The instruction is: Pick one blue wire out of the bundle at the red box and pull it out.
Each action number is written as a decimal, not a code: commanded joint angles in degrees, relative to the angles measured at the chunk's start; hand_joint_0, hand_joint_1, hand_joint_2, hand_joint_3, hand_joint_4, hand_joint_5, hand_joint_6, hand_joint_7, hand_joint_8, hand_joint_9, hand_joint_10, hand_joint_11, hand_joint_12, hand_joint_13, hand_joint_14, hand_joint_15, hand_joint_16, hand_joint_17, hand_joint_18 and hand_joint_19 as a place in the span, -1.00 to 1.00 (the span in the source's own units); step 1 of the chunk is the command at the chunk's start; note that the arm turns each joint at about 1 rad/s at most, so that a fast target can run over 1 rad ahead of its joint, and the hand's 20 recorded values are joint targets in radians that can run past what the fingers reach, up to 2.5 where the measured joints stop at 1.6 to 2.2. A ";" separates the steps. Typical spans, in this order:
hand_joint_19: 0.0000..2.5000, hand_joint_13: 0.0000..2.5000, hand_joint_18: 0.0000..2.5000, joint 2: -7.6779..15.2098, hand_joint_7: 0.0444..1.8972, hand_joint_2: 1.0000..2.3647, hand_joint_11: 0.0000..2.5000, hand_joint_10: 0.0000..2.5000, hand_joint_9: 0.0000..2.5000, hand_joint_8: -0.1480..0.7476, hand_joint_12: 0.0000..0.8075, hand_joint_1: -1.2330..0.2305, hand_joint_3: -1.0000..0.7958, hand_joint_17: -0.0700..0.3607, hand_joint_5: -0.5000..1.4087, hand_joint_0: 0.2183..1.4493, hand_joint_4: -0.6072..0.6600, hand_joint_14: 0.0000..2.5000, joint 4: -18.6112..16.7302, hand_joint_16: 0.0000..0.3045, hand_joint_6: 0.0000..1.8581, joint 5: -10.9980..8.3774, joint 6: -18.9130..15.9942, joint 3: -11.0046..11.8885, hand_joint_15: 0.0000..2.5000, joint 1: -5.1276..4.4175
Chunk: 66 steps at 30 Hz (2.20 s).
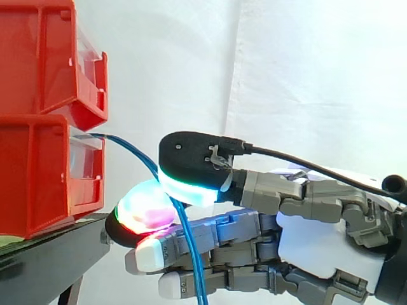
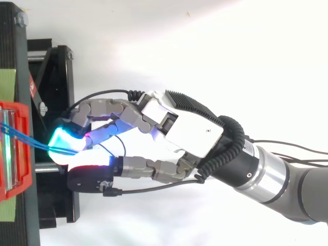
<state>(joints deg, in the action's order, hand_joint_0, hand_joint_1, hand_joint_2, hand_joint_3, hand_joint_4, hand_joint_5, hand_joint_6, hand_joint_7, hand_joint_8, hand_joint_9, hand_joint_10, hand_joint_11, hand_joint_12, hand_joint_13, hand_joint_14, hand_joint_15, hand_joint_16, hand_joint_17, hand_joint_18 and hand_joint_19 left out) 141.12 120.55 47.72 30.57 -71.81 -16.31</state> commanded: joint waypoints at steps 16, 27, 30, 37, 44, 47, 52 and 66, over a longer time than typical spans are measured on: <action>-0.56 -0.56 -0.65 0.03 0.19 -0.98 -0.61 -0.98 -0.26 0.01 -0.01 -0.09 -0.21 -0.05 -0.56 -0.46 0.34 -0.99 1.97 -0.61 -0.35 4.48 -1.13 -0.09 -0.75 1.01; -0.56 -0.55 -0.64 -0.06 0.18 -0.98 -0.62 -0.99 -0.25 0.02 0.01 -0.11 -0.20 -0.03 -0.56 -0.45 0.35 -0.99 4.69 -0.60 -0.35 5.98 -3.24 -0.09 -0.75 1.36; -0.56 -0.56 -0.65 -0.06 0.18 -0.98 -0.62 -0.98 -0.26 0.01 0.00 -0.10 -0.21 -0.04 -0.56 -0.45 0.35 -0.99 4.78 -0.60 -0.35 5.98 -3.24 -0.09 -0.75 1.45; -0.56 -0.56 -0.65 -0.06 0.24 -0.98 -0.62 -0.98 -0.26 0.01 0.00 -0.05 -0.25 -0.05 -0.56 -0.47 0.33 -0.99 5.57 -0.61 -0.38 5.98 -3.24 -0.09 -0.75 1.72; -0.56 -0.56 -0.65 -0.14 0.27 -0.99 -0.62 -0.99 -0.26 0.02 0.01 -0.02 -0.30 -0.04 -0.56 -0.48 0.34 -0.99 7.42 -0.60 -0.40 6.15 -4.56 -0.09 -0.75 1.98; -0.56 -0.56 -0.65 -0.23 0.26 -0.99 -0.62 -0.99 -0.26 0.01 0.01 -0.01 -0.31 -0.04 -0.56 -0.49 0.34 -0.99 8.56 -0.60 -0.40 6.15 -5.35 -0.09 -0.74 2.16; -0.55 -0.55 -0.65 -0.93 0.26 -0.99 -0.62 -0.99 -0.26 0.02 0.01 -0.01 -0.31 -0.04 -0.55 -0.49 0.34 -0.99 10.32 -0.60 -0.41 6.15 -5.61 -0.09 -0.74 2.42; -0.55 -0.54 -0.64 -2.78 0.27 -0.99 -0.62 -0.98 -0.26 0.02 0.02 -0.01 -0.31 -0.04 -0.56 -0.49 0.33 -0.99 13.66 -0.60 -0.41 6.59 -5.08 -0.17 -0.73 2.68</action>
<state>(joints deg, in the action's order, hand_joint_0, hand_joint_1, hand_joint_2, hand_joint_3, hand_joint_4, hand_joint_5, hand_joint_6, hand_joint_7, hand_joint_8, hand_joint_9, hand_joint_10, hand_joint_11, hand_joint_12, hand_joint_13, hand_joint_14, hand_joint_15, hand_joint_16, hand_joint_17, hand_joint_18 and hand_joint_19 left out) 138.47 133.71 54.30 25.38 -71.97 -13.65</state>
